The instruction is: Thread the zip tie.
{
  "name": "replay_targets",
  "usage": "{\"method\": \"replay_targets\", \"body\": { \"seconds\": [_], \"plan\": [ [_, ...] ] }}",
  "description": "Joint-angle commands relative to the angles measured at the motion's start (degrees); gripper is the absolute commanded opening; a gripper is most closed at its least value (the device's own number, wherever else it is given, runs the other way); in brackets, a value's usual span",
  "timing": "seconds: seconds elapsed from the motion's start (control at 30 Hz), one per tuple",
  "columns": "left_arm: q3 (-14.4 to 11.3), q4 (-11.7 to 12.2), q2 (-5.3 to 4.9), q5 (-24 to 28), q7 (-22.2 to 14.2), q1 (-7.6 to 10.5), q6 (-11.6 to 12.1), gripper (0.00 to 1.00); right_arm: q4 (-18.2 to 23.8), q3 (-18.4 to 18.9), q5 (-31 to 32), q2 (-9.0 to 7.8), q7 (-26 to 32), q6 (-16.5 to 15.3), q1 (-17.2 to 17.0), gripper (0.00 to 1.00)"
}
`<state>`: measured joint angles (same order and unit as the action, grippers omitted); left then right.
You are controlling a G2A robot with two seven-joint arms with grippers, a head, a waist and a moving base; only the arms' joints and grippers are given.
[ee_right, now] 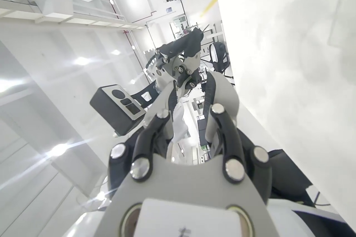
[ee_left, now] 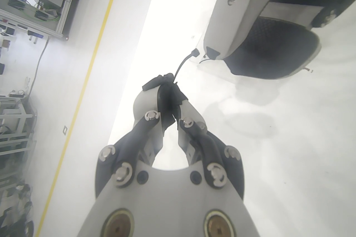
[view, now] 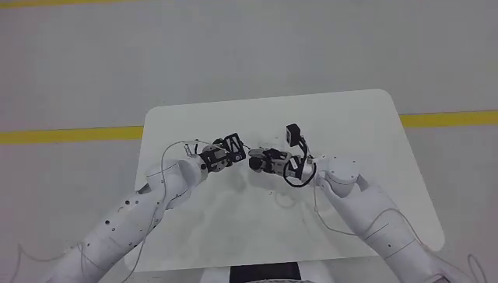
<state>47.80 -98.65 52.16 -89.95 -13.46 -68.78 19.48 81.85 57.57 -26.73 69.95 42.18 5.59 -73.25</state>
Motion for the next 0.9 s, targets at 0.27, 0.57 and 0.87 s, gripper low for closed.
{"method": "replay_targets", "body": {
  "seconds": [0.27,0.57,0.87],
  "plan": [
    [0.00,0.00,0.00,0.00,0.00,0.00,0.00,0.00,-0.10,-0.29,-0.77,0.39,-1.88,-0.46,0.79,0.07],
    [0.00,0.00,0.00,0.00,0.00,0.00,0.00,0.00,-0.61,-0.73,-0.94,0.71,-2.74,-0.49,1.39,0.15],
    [0.00,0.00,0.00,0.00,0.00,0.00,0.00,0.00,0.01,-0.31,-0.79,0.69,-3.14,-1.25,0.72,0.17]
  ]
}}
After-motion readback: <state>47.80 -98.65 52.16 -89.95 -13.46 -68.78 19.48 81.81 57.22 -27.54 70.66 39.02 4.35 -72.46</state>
